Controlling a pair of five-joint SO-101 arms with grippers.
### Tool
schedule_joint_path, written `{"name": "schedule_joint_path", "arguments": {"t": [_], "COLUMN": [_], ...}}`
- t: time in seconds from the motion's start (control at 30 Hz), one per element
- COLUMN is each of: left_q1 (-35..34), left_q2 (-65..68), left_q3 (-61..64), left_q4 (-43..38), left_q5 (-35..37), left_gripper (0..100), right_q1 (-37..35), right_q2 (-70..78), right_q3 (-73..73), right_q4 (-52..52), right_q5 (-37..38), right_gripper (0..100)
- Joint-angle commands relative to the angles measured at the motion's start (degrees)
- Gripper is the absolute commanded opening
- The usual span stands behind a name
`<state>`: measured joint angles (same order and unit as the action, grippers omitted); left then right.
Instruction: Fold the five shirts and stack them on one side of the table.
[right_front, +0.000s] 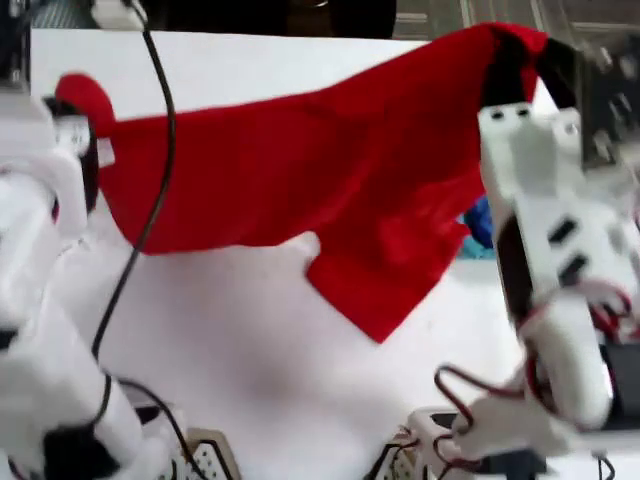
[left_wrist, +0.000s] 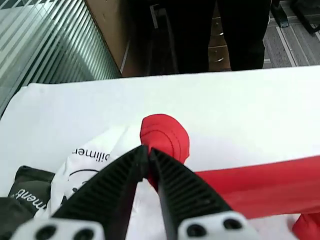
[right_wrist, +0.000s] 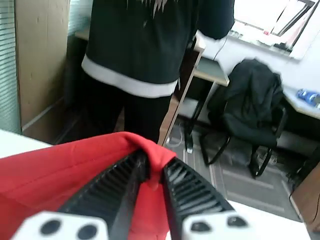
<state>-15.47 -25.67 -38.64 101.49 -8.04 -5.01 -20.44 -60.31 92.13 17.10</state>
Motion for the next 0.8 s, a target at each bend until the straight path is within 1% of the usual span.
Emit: {"name": "schedule_joint_path", "arguments": {"t": [0.0, 0.13, 0.3, 0.43, 0.5, 0.6, 0.67, 0.77], "left_q1": [-0.8, -0.8, -0.8, -0.9, -2.6, -6.1, -6.9, -6.9], "left_q2": [-7.0, -12.0, -16.6, -19.6, -20.8, -22.2, -22.5, -22.6], "left_q3": [6.5, 11.6, 14.4, 15.8, 16.5, 16.4, 16.3, 16.3], "left_q4": [0.4, 0.3, 0.3, 0.4, 0.4, 0.4, 0.4, 0.4], "left_q5": [0.5, 0.6, 0.6, 0.6, 0.7, 0.7, 0.4, 0.4], "left_gripper": [3, 3, 3, 3, 3, 3, 3, 3], "right_q1": [0.5, 0.5, 0.5, 0.4, 0.2, -3.3, -5.2, -6.0], "right_q2": [-5.8, -11.6, -18.2, -20.5, -20.8, -20.7, -20.3, -20.2], "right_q3": [-1.8, -1.7, -1.5, -1.4, -1.4, -1.4, -1.4, -1.4], "right_q4": [1.3, 3.6, 4.4, 5.4, 6.6, 7.6, 7.5, 6.9], "right_q5": [-0.1, -0.1, -0.1, -0.1, -0.1, -0.1, -0.1, -0.1], "right_gripper": [2.1, 2.0, 2.0, 2.0, 2.0, 2.0, 2.0, 2.0]}}
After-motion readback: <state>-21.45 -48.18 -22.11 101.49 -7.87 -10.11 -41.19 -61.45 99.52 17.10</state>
